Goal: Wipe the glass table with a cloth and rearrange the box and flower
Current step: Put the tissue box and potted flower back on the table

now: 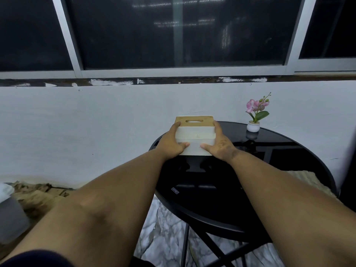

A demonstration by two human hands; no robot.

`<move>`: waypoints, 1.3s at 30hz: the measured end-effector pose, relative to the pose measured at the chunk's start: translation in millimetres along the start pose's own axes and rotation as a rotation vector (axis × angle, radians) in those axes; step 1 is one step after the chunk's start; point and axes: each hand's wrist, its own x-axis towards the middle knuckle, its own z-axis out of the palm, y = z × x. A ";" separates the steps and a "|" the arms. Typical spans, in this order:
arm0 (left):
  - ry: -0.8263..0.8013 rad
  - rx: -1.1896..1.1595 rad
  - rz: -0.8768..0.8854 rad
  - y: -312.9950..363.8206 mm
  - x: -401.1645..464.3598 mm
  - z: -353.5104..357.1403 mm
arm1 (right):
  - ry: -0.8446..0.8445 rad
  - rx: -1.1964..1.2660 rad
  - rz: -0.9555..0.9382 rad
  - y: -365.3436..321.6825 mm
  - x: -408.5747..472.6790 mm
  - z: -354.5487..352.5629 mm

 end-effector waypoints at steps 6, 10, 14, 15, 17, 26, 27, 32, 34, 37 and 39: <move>-0.033 0.019 0.008 0.1 4.0 -1.6 | -0.039 -0.040 -0.006 2.8 3.3 -5.8; 0.058 0.152 -0.026 5.6 3.1 4.3 | -0.056 -0.073 -0.045 17.1 0.0 -34.9; 0.231 0.343 0.175 15.7 12.8 6.8 | 0.072 -0.188 -0.079 48.2 -5.0 -86.2; 0.239 0.355 0.229 20.2 17.5 7.5 | 0.094 -0.220 -0.076 58.8 -5.0 -99.5; 0.211 0.361 0.320 31.8 27.6 10.0 | 0.113 -0.269 -0.062 79.5 -4.2 -124.2; 0.040 0.611 0.468 53.1 65.7 40.8 | 0.039 -0.293 -0.020 157.9 54.7 -169.5; 0.031 0.639 0.474 51.1 66.5 43.6 | 0.015 -0.284 -0.032 164.1 64.4 -170.0; 0.063 0.682 0.537 47.9 69.3 48.6 | -0.008 -0.266 0.016 182.3 104.6 -165.5; 0.067 0.682 0.545 46.3 70.8 49.9 | 0.006 -0.251 0.007 185.6 117.6 -160.1; 0.070 0.682 0.543 46.3 70.6 51.1 | 0.012 -0.212 0.017 189.5 132.1 -150.4; 0.076 0.684 0.547 47.3 69.7 51.6 | 0.021 -0.195 0.009 201.8 141.9 -144.7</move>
